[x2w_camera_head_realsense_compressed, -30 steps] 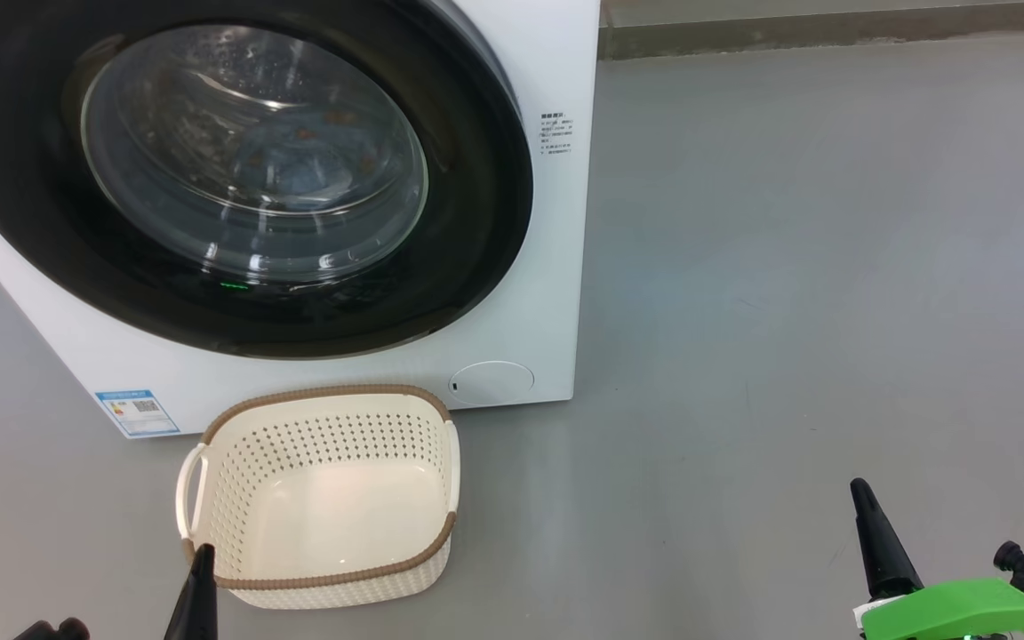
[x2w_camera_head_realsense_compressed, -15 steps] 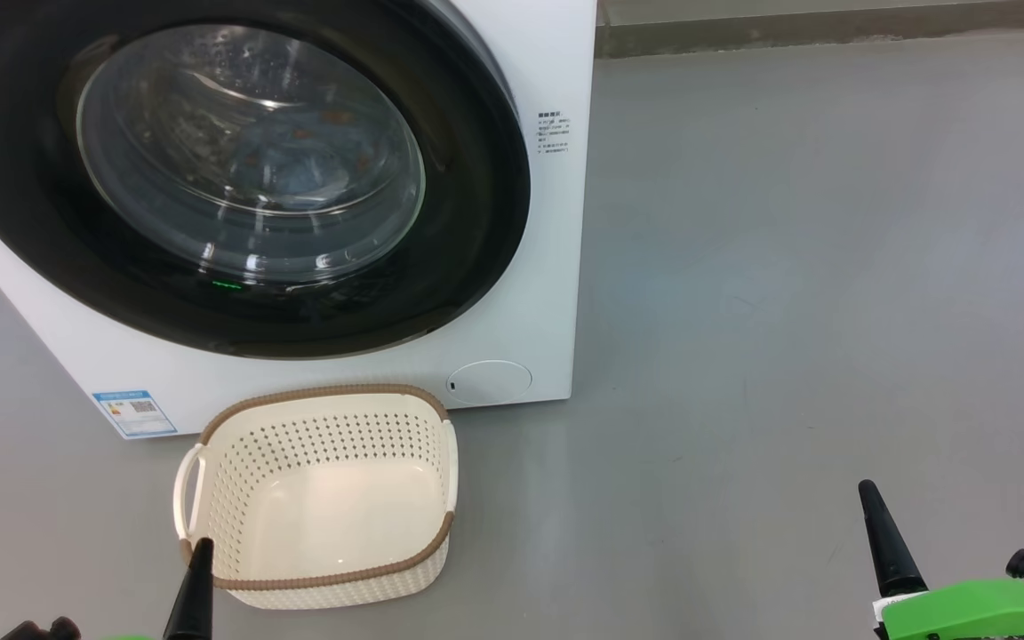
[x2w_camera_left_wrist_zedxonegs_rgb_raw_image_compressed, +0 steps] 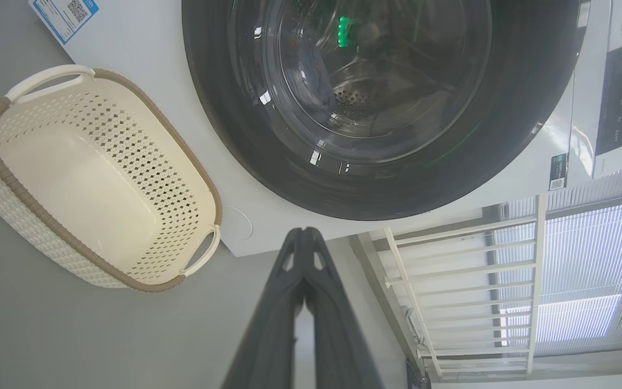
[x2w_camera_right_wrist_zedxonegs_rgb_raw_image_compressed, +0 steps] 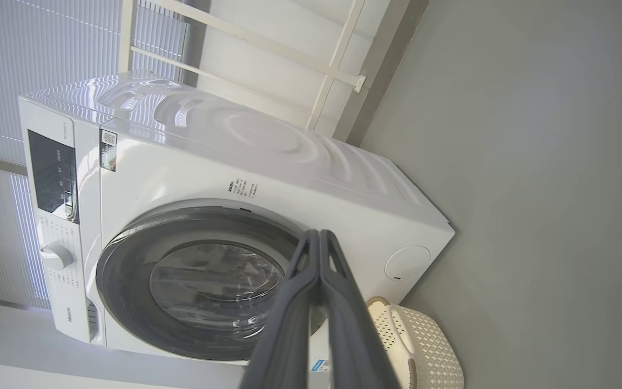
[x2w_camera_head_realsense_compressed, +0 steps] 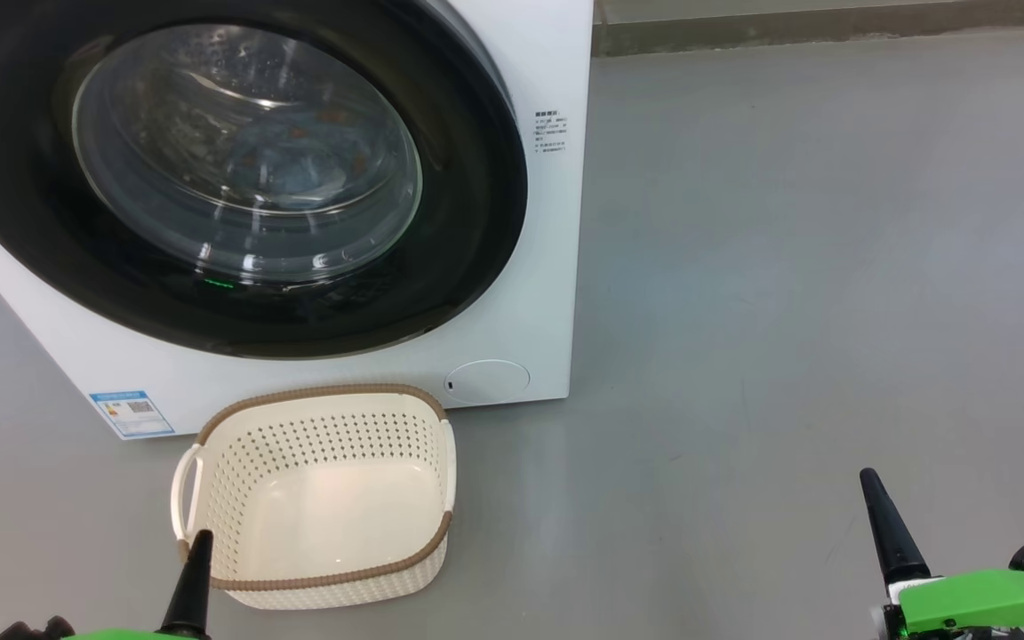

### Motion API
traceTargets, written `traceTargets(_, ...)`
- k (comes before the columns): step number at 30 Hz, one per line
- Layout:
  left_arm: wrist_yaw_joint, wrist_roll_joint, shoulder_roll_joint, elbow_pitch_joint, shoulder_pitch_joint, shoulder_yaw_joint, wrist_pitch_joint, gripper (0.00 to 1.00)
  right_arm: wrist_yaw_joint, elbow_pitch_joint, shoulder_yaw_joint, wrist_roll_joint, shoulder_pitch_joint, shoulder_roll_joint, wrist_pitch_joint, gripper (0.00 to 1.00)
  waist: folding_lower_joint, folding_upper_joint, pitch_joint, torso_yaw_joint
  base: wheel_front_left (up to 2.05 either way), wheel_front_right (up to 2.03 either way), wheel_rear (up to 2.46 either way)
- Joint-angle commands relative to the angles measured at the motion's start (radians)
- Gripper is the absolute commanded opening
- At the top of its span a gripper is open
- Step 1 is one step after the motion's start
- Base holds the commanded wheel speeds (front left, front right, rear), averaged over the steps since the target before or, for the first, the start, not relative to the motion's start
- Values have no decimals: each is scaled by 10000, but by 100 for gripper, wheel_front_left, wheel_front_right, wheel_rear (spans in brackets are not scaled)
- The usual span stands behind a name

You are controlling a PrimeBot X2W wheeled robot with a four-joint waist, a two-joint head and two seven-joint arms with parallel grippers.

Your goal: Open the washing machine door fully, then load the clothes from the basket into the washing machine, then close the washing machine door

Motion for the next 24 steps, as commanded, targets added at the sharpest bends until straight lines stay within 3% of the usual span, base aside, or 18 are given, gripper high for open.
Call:
traceTargets(1, -22, -300, 176, -174, -531, 302, 81, 0, -42, -241, 131, 317, -441, -108, 99, 0, 0, 0, 2, -4, 0, 0, 0)
traceTargets(24, -27, -2695, 182, -29, -881, 549, 740, 0, -52, -215, 11, 2754, -613, -121, 749, 0, 0, 0, 34, -63, 0, 0, 0)
